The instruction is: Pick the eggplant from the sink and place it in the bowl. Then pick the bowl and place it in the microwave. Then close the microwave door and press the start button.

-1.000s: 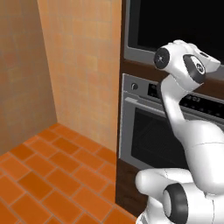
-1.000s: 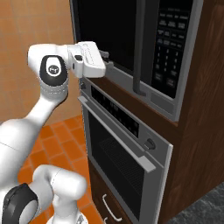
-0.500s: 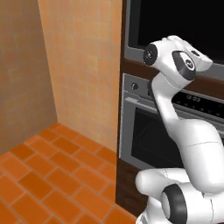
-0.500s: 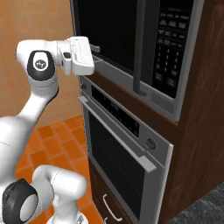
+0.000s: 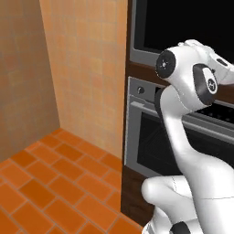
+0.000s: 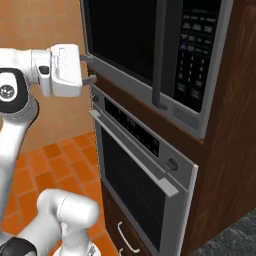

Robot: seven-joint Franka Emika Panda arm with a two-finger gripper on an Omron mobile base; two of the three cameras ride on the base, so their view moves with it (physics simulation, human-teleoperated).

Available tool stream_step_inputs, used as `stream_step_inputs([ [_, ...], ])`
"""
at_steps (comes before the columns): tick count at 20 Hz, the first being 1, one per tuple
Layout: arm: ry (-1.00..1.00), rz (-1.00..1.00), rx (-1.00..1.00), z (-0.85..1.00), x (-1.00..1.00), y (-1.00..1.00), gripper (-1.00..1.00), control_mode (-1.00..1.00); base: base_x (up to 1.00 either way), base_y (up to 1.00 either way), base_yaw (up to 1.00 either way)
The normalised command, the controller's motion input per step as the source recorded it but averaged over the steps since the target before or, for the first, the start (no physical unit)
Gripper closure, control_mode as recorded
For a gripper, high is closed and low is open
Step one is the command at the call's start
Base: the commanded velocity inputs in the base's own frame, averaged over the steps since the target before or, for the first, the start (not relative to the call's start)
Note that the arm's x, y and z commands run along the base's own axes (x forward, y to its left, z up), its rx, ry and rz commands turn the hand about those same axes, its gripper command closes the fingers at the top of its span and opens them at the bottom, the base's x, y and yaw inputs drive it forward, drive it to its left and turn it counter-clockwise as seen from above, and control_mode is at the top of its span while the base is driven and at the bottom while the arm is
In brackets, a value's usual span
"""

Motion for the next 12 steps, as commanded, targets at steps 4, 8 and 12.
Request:
stream_step_inputs([
  [4, 0.13, 0.07, -0.02, 0.0, -0.87, -0.04, -1.0, -1.0, 0.0, 0.0, 0.0],
  [8, 0.07, 0.08, 0.0, 0.0, -0.68, -0.44, -1.0, -1.0, 0.0, 0.0, 0.0],
  [12, 0.01, 0.07, -0.02, 0.01, -0.63, -0.44, -1.0, -1.0, 0.0, 0.0, 0.0],
])
